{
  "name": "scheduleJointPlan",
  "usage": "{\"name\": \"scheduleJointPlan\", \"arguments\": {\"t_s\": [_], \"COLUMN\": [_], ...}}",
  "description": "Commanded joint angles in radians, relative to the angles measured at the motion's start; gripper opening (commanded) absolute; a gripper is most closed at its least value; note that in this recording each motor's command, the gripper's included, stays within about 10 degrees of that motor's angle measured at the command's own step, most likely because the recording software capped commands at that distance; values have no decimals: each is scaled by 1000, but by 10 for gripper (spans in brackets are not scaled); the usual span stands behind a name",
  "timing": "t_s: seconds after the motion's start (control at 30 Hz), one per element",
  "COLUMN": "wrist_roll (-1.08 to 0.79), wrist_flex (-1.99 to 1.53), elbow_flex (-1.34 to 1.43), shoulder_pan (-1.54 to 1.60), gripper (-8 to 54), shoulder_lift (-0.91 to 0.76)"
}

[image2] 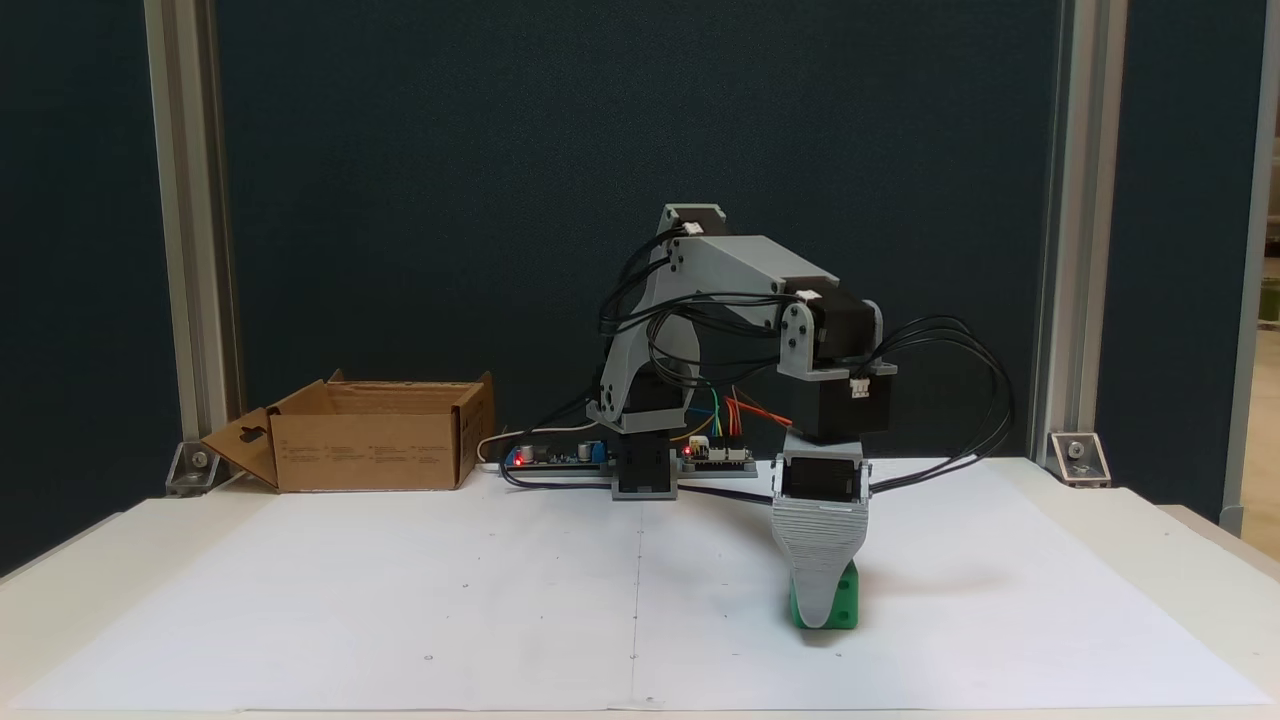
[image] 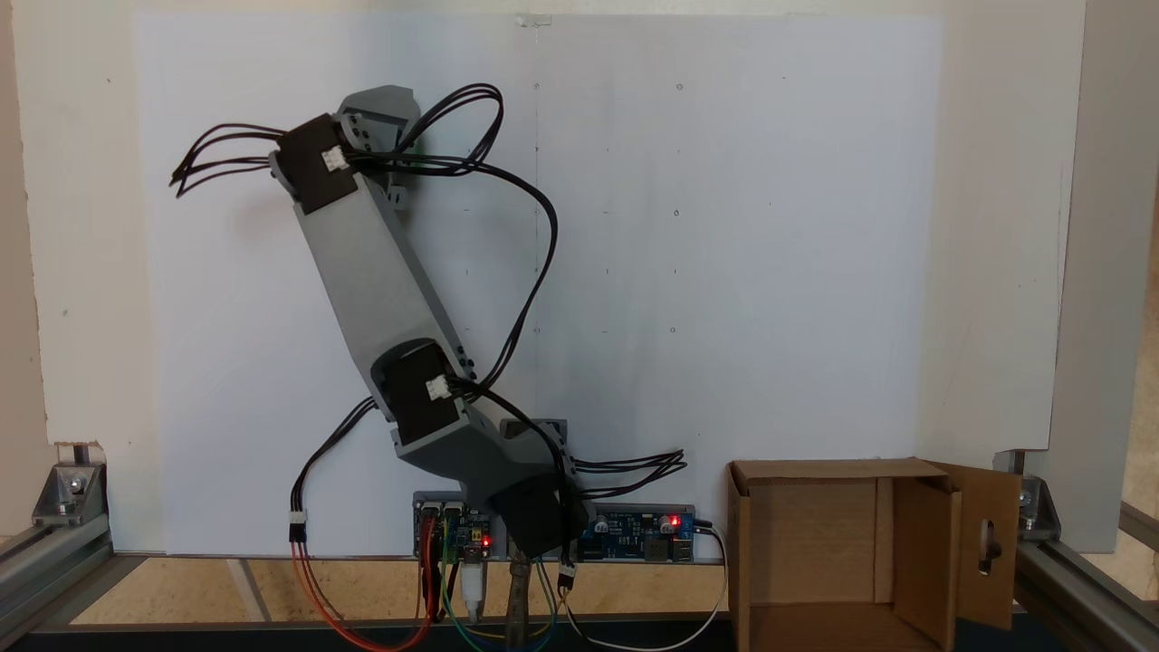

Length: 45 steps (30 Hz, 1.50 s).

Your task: Grasp a green dice and put it in the bin.

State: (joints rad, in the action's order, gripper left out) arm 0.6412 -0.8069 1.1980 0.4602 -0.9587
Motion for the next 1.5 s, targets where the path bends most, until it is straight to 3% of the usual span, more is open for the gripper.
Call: {"name": "scheduleJointPlan", "arguments": {"t_s": [0.0, 0.2, 0.37, 0.4, 0.63, 1.0, 1.2, 1.47], "wrist_roll": [67, 67, 77, 77, 69, 69, 37, -282], "wrist_flex": [2, 6, 9, 14, -103, -658, -652, -400], "elbow_flex": [-55, -55, -55, -55, -84, -560, -497, -178], "shoulder_pan": [-8, -6, -8, -11, -14, 34, -69, -621], "gripper": [403, 317, 129, 114, 114, 114, 114, 114], "shoulder_lift": [-6, -2, 0, 2, -52, -273, -305, -523]}}
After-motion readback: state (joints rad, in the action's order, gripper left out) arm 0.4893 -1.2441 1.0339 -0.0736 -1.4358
